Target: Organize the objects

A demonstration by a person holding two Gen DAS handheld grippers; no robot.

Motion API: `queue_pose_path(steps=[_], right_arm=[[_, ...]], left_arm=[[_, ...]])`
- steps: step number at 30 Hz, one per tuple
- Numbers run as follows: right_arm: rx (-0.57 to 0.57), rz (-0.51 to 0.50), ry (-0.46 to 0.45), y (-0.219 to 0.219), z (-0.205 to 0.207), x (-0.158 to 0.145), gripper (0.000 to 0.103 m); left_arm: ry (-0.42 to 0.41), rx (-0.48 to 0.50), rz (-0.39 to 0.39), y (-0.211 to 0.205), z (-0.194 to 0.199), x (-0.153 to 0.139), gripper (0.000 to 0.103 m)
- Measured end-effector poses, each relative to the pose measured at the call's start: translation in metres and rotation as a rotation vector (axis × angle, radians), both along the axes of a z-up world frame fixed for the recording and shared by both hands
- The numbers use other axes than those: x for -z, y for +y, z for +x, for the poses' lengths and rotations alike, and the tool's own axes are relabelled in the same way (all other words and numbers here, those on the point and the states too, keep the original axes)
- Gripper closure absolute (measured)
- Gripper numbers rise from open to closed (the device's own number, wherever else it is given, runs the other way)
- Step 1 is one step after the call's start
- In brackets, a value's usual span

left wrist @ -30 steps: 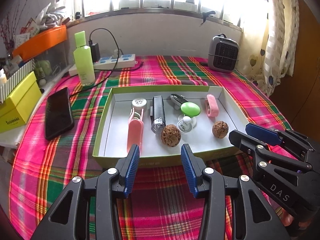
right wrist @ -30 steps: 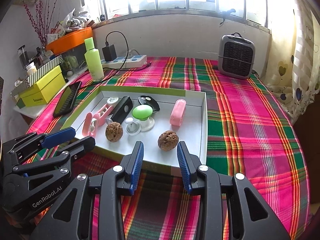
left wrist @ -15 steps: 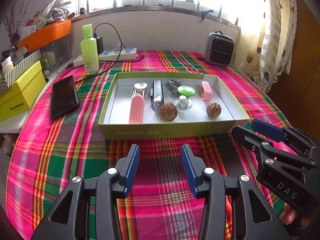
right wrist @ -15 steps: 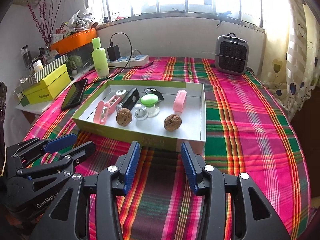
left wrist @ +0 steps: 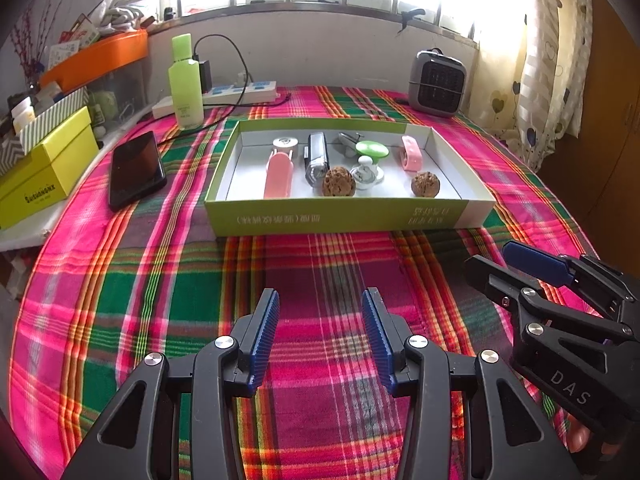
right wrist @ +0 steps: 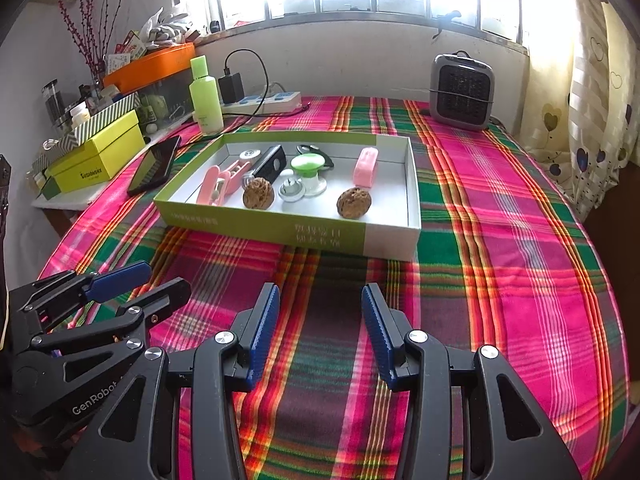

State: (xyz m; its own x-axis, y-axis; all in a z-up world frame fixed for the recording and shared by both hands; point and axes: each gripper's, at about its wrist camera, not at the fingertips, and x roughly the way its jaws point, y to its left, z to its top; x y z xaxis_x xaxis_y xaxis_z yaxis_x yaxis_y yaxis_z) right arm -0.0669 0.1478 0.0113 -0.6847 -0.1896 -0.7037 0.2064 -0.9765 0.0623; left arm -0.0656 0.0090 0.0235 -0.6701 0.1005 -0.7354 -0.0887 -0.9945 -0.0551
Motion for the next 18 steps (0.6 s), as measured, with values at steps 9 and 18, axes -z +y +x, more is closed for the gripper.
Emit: queue_pose_path(steps=[9,18], right_arm=[[0.005,0.021,-0.041,-0.003,0.010,0.012,0.059],[0.038,0.040,-0.084,0.001,0.012,0.021,0.059]], left_arm=[[-0.028,-0.016,-0.013,-0.003,0.010,0.010,0.061],[-0.046,-0.027,-0.031,-0.001,0.014,0.017,0.061]])
